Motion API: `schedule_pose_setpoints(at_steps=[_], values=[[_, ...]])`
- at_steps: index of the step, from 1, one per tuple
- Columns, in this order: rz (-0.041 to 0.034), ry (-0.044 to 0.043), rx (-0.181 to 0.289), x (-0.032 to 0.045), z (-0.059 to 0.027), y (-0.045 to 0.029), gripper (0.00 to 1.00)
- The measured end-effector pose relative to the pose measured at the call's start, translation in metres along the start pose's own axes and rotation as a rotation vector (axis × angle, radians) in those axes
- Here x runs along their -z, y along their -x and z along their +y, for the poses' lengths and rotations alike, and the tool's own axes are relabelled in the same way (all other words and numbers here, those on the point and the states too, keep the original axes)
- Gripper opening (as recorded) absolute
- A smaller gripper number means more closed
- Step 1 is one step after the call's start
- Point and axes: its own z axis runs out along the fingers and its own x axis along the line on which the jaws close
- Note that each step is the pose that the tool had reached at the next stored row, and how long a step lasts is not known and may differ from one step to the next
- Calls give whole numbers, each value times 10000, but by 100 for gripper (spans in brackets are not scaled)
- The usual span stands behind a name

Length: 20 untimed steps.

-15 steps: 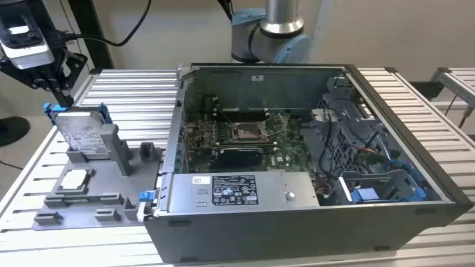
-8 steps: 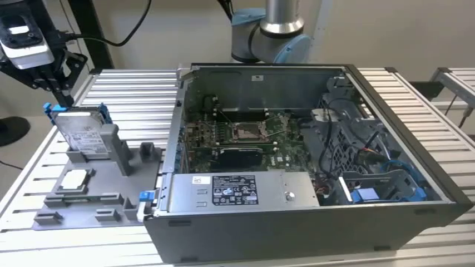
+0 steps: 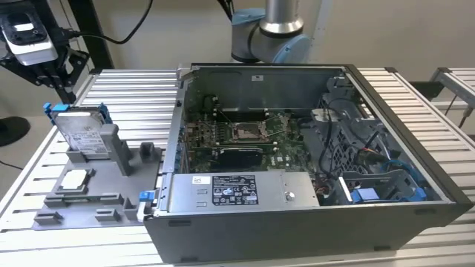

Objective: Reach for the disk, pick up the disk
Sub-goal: 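Reach for the disk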

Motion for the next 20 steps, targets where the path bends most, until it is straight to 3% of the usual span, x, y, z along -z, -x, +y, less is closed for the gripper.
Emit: schedule_pose_setpoints(at_steps=[2,4,9,14,20], values=[[-2,1,1,-20,59,-41,0],[-2,0,1,-36,97,-127,0],[-4,-2,2,-68,140,-293,0],[-2,-36,1,-93,244,-321,0],[-2,-40,1,-93,250,-321,0]])
